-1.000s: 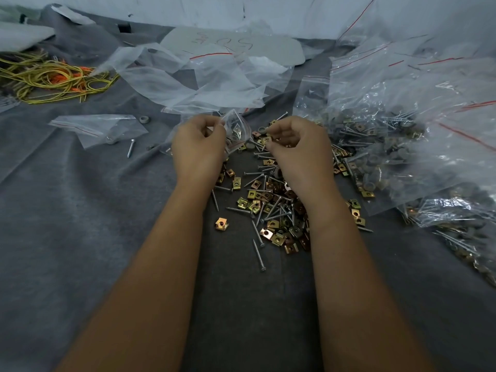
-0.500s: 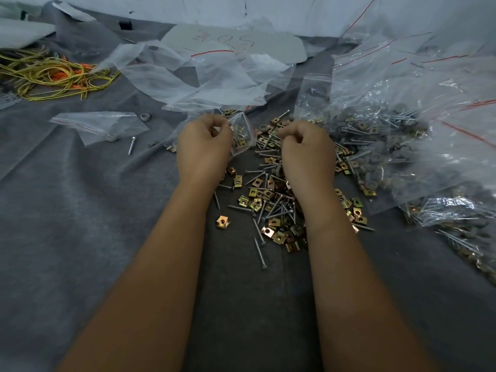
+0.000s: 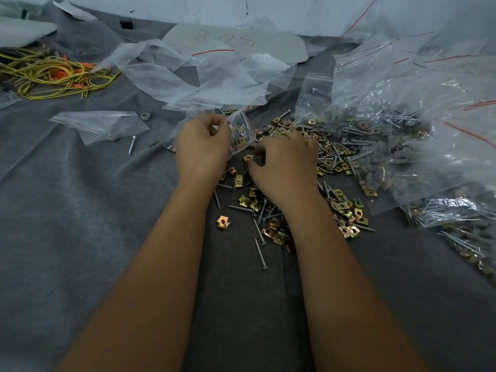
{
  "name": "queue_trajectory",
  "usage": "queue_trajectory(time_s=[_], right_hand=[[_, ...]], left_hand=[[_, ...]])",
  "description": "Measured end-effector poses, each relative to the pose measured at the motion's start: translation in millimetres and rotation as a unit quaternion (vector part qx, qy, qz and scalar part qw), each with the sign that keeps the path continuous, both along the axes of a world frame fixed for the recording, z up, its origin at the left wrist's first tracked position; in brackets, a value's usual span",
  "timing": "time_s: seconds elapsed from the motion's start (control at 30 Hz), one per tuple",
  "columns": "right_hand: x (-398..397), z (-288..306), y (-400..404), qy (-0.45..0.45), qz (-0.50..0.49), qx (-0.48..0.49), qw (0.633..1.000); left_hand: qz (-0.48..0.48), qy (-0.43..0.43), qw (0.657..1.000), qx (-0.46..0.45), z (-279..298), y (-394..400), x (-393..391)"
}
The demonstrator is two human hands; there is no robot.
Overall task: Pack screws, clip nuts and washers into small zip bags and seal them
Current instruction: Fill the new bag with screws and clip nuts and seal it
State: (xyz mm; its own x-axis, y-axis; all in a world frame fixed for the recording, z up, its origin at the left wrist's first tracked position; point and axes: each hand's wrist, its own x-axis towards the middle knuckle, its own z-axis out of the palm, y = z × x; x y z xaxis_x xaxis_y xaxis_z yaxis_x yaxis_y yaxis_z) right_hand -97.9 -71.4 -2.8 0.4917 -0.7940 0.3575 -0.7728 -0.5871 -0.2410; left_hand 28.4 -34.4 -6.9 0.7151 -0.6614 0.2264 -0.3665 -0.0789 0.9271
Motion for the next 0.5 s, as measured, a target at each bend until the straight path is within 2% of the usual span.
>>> queue_trajectory(time_s=[0.27,0.5], right_hand=[[7.9,-1.8,1.0,0.052,-0.011,-0.047,0.997],[8.0,1.7,-0.1,-0.013,0.013,0.015,1.000]], left_hand=[[0.006,0.012,1.000,-0.016,-0.5,0.7,0.5],[0.007,0.008,1.000,-0.014,1.5,1.4,0.1]])
